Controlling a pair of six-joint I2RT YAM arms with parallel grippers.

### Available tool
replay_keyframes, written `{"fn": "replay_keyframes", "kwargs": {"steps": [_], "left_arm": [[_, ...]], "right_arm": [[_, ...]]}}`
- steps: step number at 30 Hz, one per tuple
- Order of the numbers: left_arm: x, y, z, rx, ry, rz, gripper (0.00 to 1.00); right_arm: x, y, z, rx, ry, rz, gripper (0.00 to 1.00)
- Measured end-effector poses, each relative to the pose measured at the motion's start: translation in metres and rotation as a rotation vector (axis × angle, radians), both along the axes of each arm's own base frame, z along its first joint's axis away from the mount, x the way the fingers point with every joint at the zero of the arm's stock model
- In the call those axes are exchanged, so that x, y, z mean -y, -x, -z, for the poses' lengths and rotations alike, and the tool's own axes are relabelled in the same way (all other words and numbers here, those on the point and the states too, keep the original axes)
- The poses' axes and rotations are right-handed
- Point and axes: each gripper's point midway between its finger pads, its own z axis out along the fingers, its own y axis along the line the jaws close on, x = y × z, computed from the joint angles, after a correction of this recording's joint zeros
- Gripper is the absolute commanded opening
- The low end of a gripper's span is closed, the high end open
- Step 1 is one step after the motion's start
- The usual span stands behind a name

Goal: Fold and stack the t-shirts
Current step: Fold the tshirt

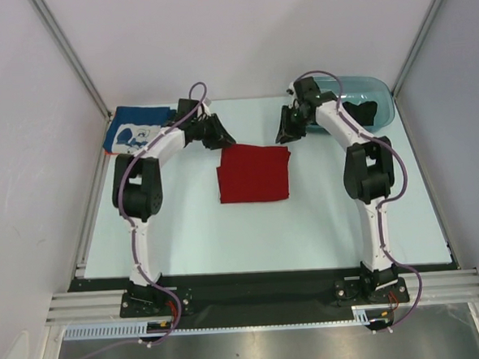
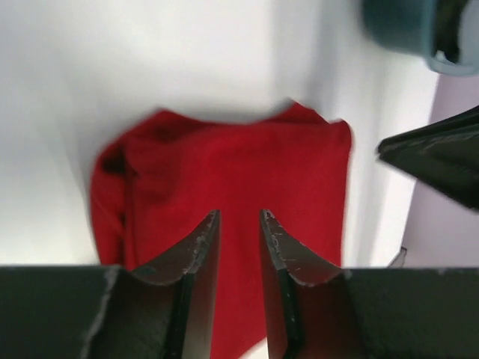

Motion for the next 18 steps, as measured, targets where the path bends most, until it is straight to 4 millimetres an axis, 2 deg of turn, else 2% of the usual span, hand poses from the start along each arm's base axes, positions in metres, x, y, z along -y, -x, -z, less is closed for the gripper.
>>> {"fn": "replay_keyframes", "kwargs": {"steps": [3, 4, 7, 9, 13, 16, 18], "left_arm": [[0.000, 0.013, -0.028, 0.042, 0.014, 0.013, 0.34], [0.001, 0.020, -0.035, 0.052, 0.028, 0.024, 0.33], [0.009, 0.039, -0.040, 0.049, 0.082, 0.050, 0.32], [0.015, 0.054, -0.025, 0.006, 0.097, 0.065, 0.31], [0.019, 0.078, 0.012, -0.098, 0.081, 0.079, 0.29], [0.018, 0.083, 0.032, -0.145, 0.062, 0.076, 0.27], [0.012, 0.083, 0.045, -0.172, 0.046, 0.062, 0.27]], "right_arm": [[-0.017, 0.032, -0.012, -0.035, -0.045, -0.055, 0.25], [-0.022, 0.045, -0.013, -0.051, -0.066, -0.074, 0.16], [-0.037, 0.087, -0.004, -0.133, -0.131, -0.132, 0.05], [-0.043, 0.115, 0.012, -0.214, -0.169, -0.158, 0.02], [-0.037, 0.151, 0.051, -0.334, -0.204, -0.167, 0.00], [-0.027, 0.168, 0.074, -0.388, -0.223, -0.147, 0.00], [-0.021, 0.174, 0.079, -0.406, -0.277, -0.129, 0.00]]}}
